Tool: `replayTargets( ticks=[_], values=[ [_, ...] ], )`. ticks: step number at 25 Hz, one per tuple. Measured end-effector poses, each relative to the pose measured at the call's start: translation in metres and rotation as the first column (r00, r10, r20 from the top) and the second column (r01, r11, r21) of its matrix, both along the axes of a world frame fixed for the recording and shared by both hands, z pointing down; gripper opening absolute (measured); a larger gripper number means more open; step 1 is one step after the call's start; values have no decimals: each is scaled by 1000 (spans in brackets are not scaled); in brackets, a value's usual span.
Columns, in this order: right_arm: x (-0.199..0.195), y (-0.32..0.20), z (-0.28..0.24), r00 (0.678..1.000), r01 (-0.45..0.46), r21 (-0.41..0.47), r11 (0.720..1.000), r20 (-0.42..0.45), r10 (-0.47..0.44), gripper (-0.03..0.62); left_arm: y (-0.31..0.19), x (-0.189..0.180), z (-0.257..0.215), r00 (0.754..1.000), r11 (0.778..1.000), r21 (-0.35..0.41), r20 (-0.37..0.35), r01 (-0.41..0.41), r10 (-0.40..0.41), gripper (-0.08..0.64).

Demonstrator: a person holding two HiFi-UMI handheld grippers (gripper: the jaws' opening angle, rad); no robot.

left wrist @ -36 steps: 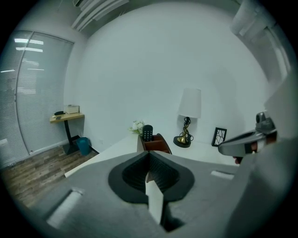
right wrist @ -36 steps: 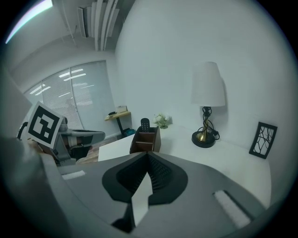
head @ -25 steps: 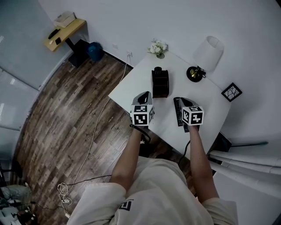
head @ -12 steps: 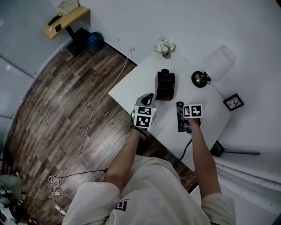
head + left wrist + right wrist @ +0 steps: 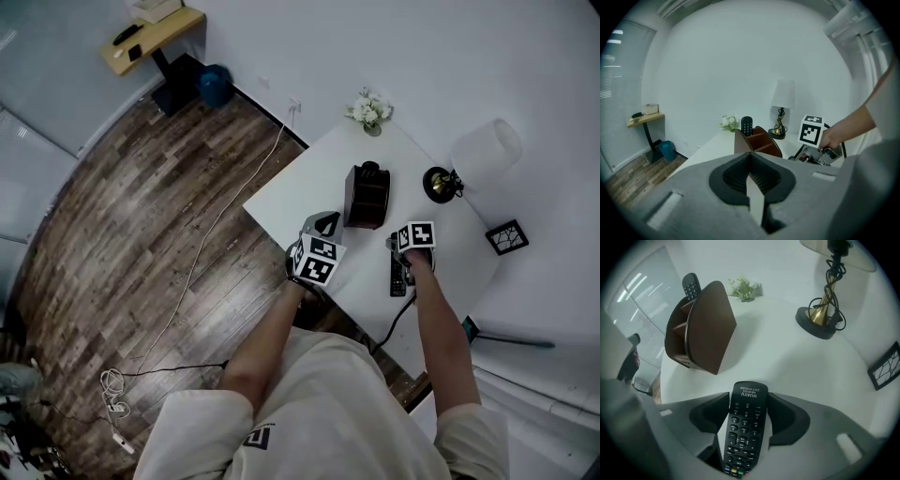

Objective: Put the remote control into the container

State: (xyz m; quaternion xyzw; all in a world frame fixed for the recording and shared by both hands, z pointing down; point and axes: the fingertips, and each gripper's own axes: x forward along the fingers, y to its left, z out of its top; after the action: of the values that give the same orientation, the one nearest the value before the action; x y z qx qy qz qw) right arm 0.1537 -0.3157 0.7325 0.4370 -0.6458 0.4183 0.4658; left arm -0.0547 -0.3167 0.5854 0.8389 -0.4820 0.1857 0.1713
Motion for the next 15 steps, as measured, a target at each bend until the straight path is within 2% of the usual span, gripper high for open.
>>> replayTargets(
  ticks=[5,9,12,15],
  values=[
    [1,-2,0,1000,-11,-10,1000,-26,11,250,-4,-7,4,999,1000,10,41,-15,14,5],
    [-3,0,-5,1000,-8,44,999,-10,9,244,-3,-2,2,999,1000,12,36,-24,24,5],
    [-15,-5,-31,998,-14,168,986,66,3,242,-1,2,-1,999,999,18,29,-31,30,5],
    [-30,-4,-74,985,-43,361,932,171,-21,242,3,8,-5,999,999,26,22,-32,31,5]
  ],
)
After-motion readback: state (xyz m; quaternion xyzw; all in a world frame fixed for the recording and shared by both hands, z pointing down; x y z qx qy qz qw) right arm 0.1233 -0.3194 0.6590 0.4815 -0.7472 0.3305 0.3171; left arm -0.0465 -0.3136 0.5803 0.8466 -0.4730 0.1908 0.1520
